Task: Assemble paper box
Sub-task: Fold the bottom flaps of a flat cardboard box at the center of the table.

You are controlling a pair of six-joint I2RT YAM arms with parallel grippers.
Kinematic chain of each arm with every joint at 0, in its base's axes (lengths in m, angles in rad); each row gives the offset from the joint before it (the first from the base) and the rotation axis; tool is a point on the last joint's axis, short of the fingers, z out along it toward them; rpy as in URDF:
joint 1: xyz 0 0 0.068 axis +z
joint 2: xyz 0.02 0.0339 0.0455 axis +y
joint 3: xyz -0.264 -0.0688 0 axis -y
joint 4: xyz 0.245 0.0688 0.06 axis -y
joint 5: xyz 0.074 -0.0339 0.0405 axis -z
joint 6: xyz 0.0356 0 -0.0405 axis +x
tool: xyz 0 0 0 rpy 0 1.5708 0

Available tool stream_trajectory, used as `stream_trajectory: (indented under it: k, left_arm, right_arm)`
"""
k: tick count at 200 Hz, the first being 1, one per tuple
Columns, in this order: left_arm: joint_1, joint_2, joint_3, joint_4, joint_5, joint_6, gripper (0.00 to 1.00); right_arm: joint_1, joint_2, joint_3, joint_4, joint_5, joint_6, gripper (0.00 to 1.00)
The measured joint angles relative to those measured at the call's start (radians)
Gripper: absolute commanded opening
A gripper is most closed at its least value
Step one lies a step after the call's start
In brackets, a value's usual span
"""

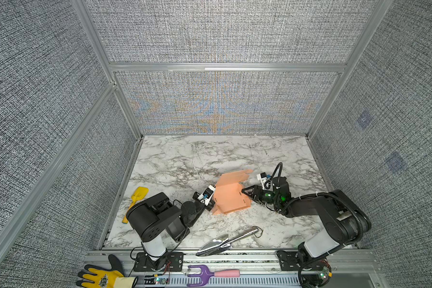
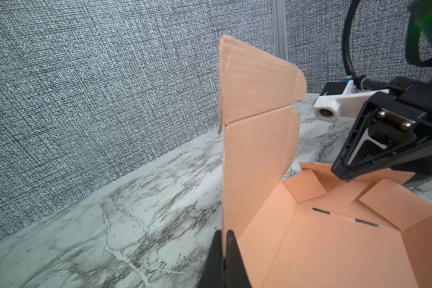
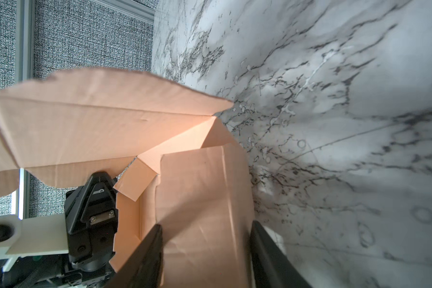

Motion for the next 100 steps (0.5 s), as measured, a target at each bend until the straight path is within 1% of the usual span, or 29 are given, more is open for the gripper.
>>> stream_trajectory:
  k: [13,32,52,100]
  left_arm:
    - [-0.006,0.000,-0.002,0.000,-0.003,0.010,0.00]
    - [-0.013,-0.001,-0.005,-0.002,-0.008,0.015,0.00]
    - [-0.018,-0.003,-0.009,-0.003,-0.020,0.023,0.00]
    - [-0.018,-0.008,-0.011,-0.004,-0.024,0.030,0.00]
  right_arm:
    - [0.005,-0.014,0.005,-0.022,0.010,-0.017,0.56]
    - [0.008,-0.030,0.008,-0.048,0.018,-0.037,0.62]
    - [0.008,-0.042,0.006,-0.052,0.025,-0.047,0.63]
    - [0.009,-0.003,-0.018,-0.010,0.028,-0.027,0.61]
